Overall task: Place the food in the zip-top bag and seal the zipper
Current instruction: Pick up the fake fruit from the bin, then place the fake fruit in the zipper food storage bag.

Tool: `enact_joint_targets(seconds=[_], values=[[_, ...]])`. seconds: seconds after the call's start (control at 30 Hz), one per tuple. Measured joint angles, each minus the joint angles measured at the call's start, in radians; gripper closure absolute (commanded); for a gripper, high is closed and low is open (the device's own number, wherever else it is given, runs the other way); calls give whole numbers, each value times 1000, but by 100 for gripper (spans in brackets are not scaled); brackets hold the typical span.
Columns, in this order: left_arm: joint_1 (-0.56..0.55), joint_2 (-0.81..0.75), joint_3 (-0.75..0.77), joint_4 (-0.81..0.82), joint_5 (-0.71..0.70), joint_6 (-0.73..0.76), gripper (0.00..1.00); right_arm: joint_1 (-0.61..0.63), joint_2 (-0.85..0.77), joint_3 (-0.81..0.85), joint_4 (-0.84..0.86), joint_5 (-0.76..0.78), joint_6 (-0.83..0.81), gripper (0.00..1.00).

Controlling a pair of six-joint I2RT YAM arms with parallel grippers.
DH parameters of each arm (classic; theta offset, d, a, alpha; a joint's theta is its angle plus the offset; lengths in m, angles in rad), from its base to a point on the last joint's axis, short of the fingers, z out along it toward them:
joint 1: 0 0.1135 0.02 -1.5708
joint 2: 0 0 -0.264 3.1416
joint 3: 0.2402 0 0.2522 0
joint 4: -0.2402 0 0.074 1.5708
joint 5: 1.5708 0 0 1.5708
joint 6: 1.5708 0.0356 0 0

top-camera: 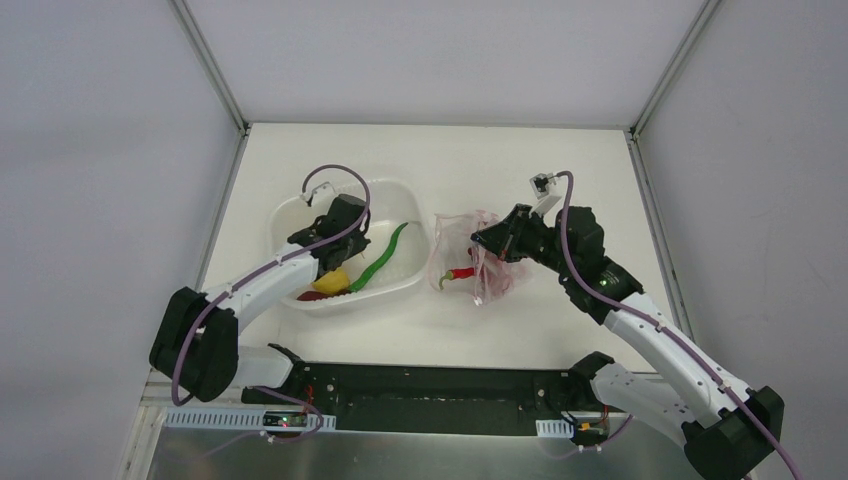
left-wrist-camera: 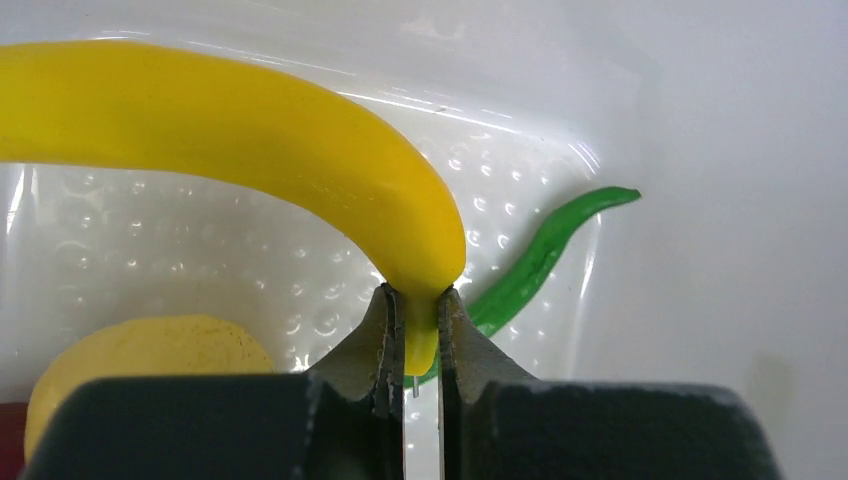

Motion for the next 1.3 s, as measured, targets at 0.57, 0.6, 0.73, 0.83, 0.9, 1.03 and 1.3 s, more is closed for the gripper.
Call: enact_joint_targets(seconds=[0.57, 0.6, 0.73, 0.83, 0.9, 1.03, 1.3], values=[[-65, -332, 111, -84, 222, 256, 100, 0, -2, 0, 0, 0, 16, 100], [-66, -339, 124, -90, 246, 267, 100, 0, -2, 0, 0, 0, 18, 100], [-82, -350, 194, -122, 378, 323, 100, 0, 0, 1, 0, -1, 19, 100], [-106, -351, 233, -153, 482, 362, 100, 0, 5, 4, 0, -2, 19, 100], [-124, -352, 257, -172, 558, 385, 100, 0, 10, 8, 0, -3, 20, 100], [-164, -372, 285, -209, 693, 422, 100, 0, 13, 15, 0, -6, 20, 100], [-224, -447, 339, -269, 983, 482, 100, 0, 20, 19, 0, -16, 19, 100]])
